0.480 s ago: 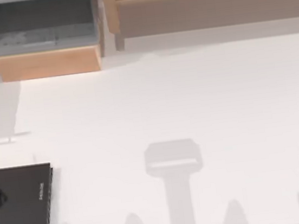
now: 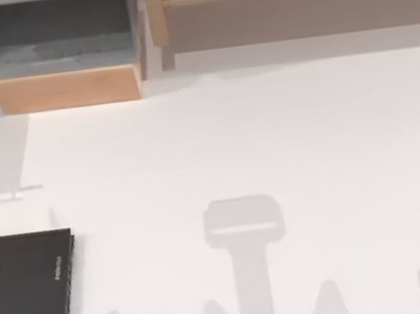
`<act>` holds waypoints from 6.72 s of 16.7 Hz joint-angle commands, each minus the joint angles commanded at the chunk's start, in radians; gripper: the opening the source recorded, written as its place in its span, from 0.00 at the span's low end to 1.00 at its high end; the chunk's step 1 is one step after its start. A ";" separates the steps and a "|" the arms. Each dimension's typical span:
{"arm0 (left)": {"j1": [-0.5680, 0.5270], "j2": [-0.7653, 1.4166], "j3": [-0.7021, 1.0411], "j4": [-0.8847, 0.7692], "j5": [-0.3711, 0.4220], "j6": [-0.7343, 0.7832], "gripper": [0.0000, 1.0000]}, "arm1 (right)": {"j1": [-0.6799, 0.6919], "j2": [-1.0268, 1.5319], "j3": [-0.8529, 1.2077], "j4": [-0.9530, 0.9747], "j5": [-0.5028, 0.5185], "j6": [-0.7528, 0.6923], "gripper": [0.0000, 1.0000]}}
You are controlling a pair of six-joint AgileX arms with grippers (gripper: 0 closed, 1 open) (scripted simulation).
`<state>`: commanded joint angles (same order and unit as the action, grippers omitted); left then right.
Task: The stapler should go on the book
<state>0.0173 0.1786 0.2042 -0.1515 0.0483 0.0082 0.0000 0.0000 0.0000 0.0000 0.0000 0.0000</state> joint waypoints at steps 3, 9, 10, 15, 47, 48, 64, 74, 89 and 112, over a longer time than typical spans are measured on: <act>0.023 0.214 0.239 -0.157 0.042 0.008 1.00 | 0.000 0.000 0.000 0.000 0.000 0.000 1.00; 0.093 0.831 0.947 -0.538 0.110 0.033 1.00 | 0.000 0.000 0.000 0.000 0.000 0.000 1.00; 0.106 0.941 1.076 -0.602 0.116 0.039 1.00 | 0.000 0.000 0.000 0.000 0.000 0.000 1.00; 0.170 1.455 1.615 -0.895 0.124 0.069 1.00 | 0.000 0.000 0.000 0.000 0.000 0.000 1.00; 0.380 2.224 2.322 -1.429 -0.022 0.224 1.00 | 0.000 0.000 0.000 0.000 0.000 0.000 1.00; 0.378 2.215 2.307 -1.422 -0.023 0.221 1.00 | 0.000 0.000 0.000 0.000 0.000 0.000 1.00; 0.304 2.467 2.233 -1.112 -0.028 0.142 0.85 | 0.000 0.000 0.000 0.000 0.000 0.000 1.00; 0.304 2.467 2.233 -1.112 -0.028 0.142 0.10 | 0.000 0.000 0.000 0.000 0.000 0.000 1.00; 0.316 2.395 2.214 -1.121 -0.023 0.134 0.00 | 0.000 0.000 0.000 0.000 0.000 0.000 1.00; -0.004 1.345 0.854 -0.777 -0.065 0.033 0.00 | 0.000 0.000 0.000 0.000 0.000 0.000 1.00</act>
<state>0.0138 1.5236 1.0581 -0.9287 -0.0165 0.0410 0.0000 0.0000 0.0000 0.0000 0.0000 0.0000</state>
